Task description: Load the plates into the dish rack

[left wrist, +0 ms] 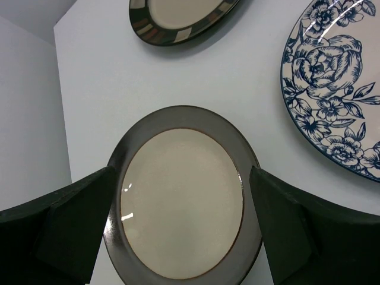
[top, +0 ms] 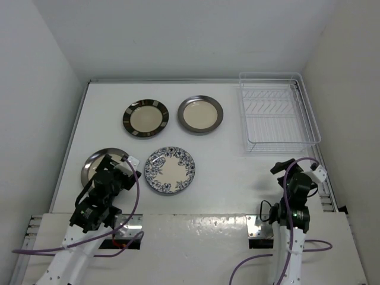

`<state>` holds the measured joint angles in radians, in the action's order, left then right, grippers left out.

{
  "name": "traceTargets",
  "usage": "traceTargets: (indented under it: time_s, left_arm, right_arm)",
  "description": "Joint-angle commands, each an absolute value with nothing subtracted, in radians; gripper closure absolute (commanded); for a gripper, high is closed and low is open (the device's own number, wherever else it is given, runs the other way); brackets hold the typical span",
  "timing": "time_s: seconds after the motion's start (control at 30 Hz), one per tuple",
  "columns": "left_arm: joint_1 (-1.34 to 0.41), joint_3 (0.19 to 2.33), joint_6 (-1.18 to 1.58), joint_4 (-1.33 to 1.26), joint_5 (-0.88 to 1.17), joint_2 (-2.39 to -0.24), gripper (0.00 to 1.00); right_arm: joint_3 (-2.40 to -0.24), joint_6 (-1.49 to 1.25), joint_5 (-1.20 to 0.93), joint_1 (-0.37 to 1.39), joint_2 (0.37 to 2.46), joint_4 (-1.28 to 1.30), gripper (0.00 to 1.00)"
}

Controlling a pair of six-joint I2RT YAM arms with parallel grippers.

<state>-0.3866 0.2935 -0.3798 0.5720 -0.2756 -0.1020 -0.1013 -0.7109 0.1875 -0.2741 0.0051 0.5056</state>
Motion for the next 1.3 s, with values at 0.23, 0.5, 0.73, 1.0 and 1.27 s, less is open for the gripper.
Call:
traceTargets:
  time_s: [0.23,0.5,0.73,1.0,1.27]
  left_arm:
    - [-0.383,0.445,-0.541,0.54,-0.051,-0.198,0.0]
    - [-0.383,0.946,-0.404,0.659,-0.042,-0.944,0.07]
    - [-0.364,1.316,-0.285,0.889,0.178,-1.254,0.07]
    - [-0.203,1.428,-0.267,0.943,0.322,-1.368,0.07]
    - [-0.062,1.284,-0.219,0.845,0.296,-1.347,0.06]
  right_arm:
    - [-0.355,-0.582,0.016,-0.272,0.235,0.228,0.0]
    - [-1.251,-0.367,-0.072,0.12,0.995,0.506,0.0]
    - [-1.206,-0.336,-0.084,0.583,1.288,0.497,0.0]
    - [-0.847,-0.678,-0.212,0.588,1.454,-0.028,0.4]
    - [-0.744,-0.833,-0.487,0.528,1.744,-0.356,0.22]
